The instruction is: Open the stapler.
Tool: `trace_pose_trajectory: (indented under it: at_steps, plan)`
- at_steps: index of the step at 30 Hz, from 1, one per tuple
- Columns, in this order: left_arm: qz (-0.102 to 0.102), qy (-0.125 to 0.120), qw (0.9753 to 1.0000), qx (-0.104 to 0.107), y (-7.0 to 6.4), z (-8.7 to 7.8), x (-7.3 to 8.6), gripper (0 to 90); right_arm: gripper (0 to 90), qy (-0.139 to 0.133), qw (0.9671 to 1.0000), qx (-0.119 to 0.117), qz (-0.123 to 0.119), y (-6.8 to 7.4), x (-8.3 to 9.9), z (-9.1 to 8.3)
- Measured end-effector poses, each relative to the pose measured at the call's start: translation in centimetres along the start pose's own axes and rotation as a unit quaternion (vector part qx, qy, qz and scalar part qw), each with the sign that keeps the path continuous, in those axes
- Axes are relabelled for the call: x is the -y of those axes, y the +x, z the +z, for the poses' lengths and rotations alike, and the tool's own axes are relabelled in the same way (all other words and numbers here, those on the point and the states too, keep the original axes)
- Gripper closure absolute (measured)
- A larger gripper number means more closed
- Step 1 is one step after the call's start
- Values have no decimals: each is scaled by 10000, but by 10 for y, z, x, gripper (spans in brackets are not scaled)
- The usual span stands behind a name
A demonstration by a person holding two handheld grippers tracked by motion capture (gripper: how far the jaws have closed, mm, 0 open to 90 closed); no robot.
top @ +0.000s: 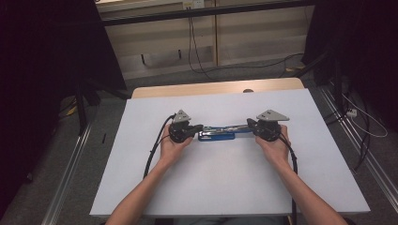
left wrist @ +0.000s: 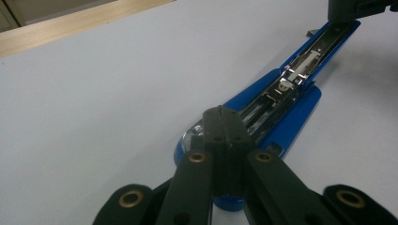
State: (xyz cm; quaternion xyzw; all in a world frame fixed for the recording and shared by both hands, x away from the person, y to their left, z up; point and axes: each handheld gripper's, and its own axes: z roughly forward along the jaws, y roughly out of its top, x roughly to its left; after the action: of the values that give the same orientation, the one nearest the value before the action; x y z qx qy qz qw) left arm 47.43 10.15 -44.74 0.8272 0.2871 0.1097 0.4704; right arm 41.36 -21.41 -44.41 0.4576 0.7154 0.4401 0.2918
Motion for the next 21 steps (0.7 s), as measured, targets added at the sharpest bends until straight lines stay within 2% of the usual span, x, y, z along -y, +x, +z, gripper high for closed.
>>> trace_pose_trajectory:
  at_steps: [5, 7, 13, 16, 21]
  plan:
    - [9, -45, 10000, 5, -1, -1, -1, 900, 900, -28, 10000, -73, 17, 1, -1, -1]
    - [74, -78, 9999, -4, -1, -2, -2, 900, 900, -49, 9999, -85, 23, 0, -1, -1]
    - [56, -135, 9999, 15, -1, -3, -3, 900, 900, -108, 9997, -193, 55, -1, -2, -4]
    - [151, -167, 9997, -84, -4, -3, -3, 900, 862, -148, 9995, -235, 125, -4, -3, -7]
    - [148, -175, 9997, -81, -7, -3, -5, 872, 813, -146, 9994, -254, 188, -7, -3, -8]
